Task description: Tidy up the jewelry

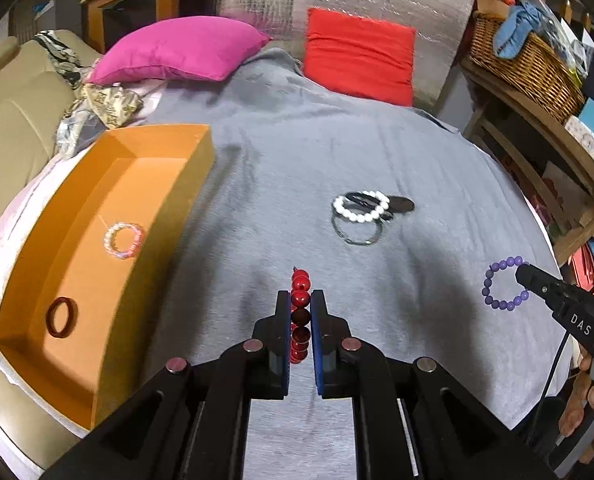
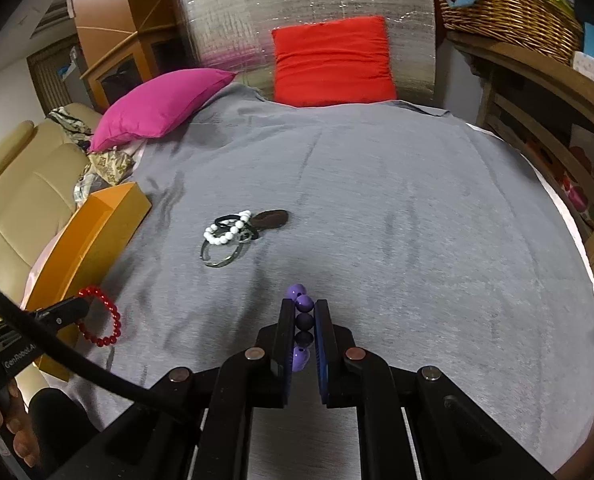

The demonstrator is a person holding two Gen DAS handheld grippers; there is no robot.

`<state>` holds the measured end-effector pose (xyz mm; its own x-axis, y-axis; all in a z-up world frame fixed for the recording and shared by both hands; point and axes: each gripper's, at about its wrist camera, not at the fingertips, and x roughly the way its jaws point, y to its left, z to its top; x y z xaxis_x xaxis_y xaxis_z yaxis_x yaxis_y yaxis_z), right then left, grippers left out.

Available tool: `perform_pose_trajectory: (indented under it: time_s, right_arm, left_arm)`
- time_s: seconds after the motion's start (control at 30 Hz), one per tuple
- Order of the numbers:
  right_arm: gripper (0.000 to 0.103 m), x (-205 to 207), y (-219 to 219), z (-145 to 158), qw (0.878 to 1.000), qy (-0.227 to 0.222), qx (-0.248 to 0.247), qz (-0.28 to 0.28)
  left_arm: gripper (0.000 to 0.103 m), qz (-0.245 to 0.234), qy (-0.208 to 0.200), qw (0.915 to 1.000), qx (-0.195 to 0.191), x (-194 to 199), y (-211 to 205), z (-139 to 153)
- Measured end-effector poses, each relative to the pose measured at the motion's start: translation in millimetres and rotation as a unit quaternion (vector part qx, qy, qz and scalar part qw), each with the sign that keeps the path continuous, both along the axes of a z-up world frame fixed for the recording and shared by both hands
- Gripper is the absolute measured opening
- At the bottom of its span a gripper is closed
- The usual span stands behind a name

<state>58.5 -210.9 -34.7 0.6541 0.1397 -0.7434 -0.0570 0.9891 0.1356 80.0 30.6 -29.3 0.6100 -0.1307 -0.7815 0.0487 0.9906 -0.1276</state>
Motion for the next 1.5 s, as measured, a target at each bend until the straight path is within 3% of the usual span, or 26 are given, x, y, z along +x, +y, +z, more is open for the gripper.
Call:
perform_pose_trajectory:
  time_s: [1.23,1.5]
  right_arm:
    - [0.01,23,78,19,0.997,-0.015,-0.014,0.071]
    - [0.01,36,119,29,0.993,-0.025,-0.026,0.112]
  left_arm:
    - [0.009,0.082,-0.021,0.9962,-0.02,-9,81,15]
    - [0.009,0.131,-0.032,0.9906,-0.022,-12,123,22]
